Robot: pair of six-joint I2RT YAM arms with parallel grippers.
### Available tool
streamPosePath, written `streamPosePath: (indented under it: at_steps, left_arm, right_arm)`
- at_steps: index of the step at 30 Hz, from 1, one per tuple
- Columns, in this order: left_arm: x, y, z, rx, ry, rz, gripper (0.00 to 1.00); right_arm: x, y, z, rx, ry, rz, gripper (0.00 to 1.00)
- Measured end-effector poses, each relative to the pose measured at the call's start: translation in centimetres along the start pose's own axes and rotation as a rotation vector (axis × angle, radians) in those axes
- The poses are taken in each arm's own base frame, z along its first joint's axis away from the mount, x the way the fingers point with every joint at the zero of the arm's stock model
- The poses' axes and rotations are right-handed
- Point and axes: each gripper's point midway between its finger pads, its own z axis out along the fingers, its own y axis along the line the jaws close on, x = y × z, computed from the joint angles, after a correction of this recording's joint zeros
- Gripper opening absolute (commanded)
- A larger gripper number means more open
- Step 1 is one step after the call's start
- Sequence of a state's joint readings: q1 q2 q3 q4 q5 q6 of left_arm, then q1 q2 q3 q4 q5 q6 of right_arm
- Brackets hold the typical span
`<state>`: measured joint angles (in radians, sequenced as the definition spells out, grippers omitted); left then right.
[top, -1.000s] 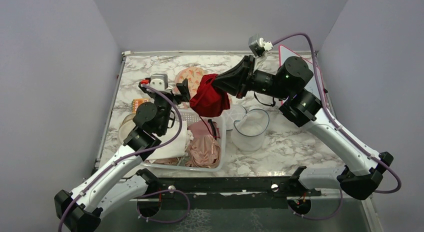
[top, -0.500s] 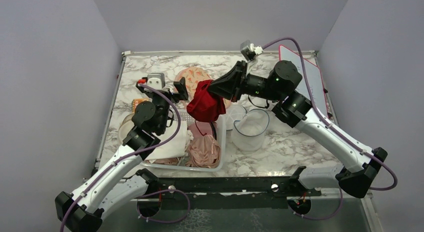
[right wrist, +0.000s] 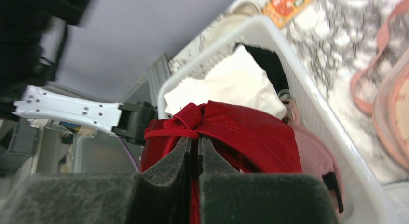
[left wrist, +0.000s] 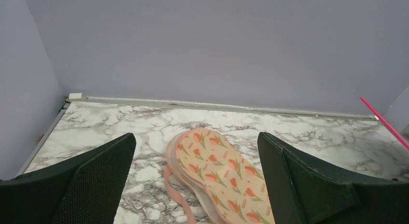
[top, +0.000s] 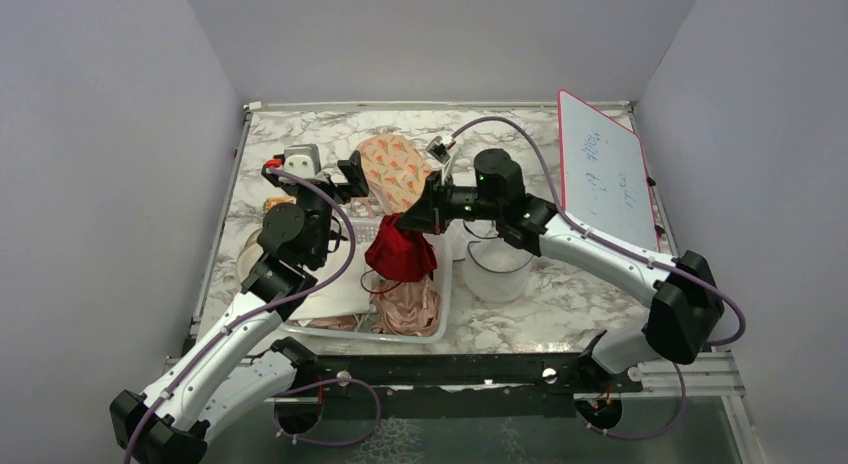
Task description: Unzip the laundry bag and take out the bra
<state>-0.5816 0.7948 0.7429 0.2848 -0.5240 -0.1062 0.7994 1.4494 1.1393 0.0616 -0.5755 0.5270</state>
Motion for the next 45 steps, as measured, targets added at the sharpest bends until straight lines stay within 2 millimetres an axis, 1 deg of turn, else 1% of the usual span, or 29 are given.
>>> streamPosePath:
  at_steps: [2,6,12,13,14,16,19,21,23,29,32,34,38,42,45]
  left_arm:
    - [0.0,0.0,0.0,0.000,0.001,0.000,0.93]
    - [0.3,0.0,0.0,0.000,0.005,0.001,0.93]
    - [0.4,0.0,0.1,0.000,0.007,-0.003,0.93]
    - [0.4,-0.1,0.1,0.000,0.008,-0.004,0.93]
    - [0.5,-0.1,0.1,0.000,0.009,-0.004,0.93]
    - [0.6,-0.1,0.1,0.000,0.012,-0.005,0.93]
    - [0.7,-0.2,0.2,0.000,0.016,-0.006,0.93]
    - [0.8,-0.2,0.2,0.001,0.019,-0.005,0.93]
    - [0.9,-0.2,0.3,0.001,0.021,-0.006,0.93]
    - [1.1,-0.3,0.3,0.006,0.026,-0.005,0.93]
    - [1.2,-0.4,0.4,0.007,0.030,-0.005,0.93]
    - [1.4,-0.5,0.4,0.009,0.033,-0.005,0.93]
    - [1.6,-0.6,0.5,0.015,0.039,-0.007,0.93]
    - [1.6,-0.7,0.5,0.017,0.041,-0.013,0.93]
    - [1.7,-0.8,0.6,0.020,0.044,-0.016,0.93]
  right_arm:
    - [1.7,-1.3,0.6,0.022,0.038,0.038,0.01]
    - [4.5,-3.5,0.9,0.078,0.096,0.086,0.01]
    - [7.1,-5.0,1.6,0.131,0.147,0.091,0.01]
    - [7.9,-5.5,2.0,0.144,0.162,0.094,0.01]
    - [8.3,-5.3,2.2,0.140,0.171,0.093,0.01]
    - [9.8,-5.8,3.0,0.144,0.205,0.102,0.01]
    - [12.4,-7.0,3.9,0.164,0.257,0.126,0.03]
    - [13.9,-7.9,4.0,0.185,0.289,0.144,0.05]
    - [14.5,-8.2,3.9,0.200,0.303,0.149,0.08]
    - [14.2,-8.2,3.7,0.213,0.306,0.134,0.22]
    - [13.5,-7.6,3.1,0.216,0.303,0.120,0.34]
    - [12.6,-6.9,2.4,0.215,0.289,0.102,0.41]
    - [10.0,-4.9,0.8,0.209,0.245,0.050,0.53]
    - [7.7,-3.5,-0.9,0.223,0.197,-0.002,0.57]
    - [6.5,-3.2,-2.4,0.271,0.171,-0.039,0.62]
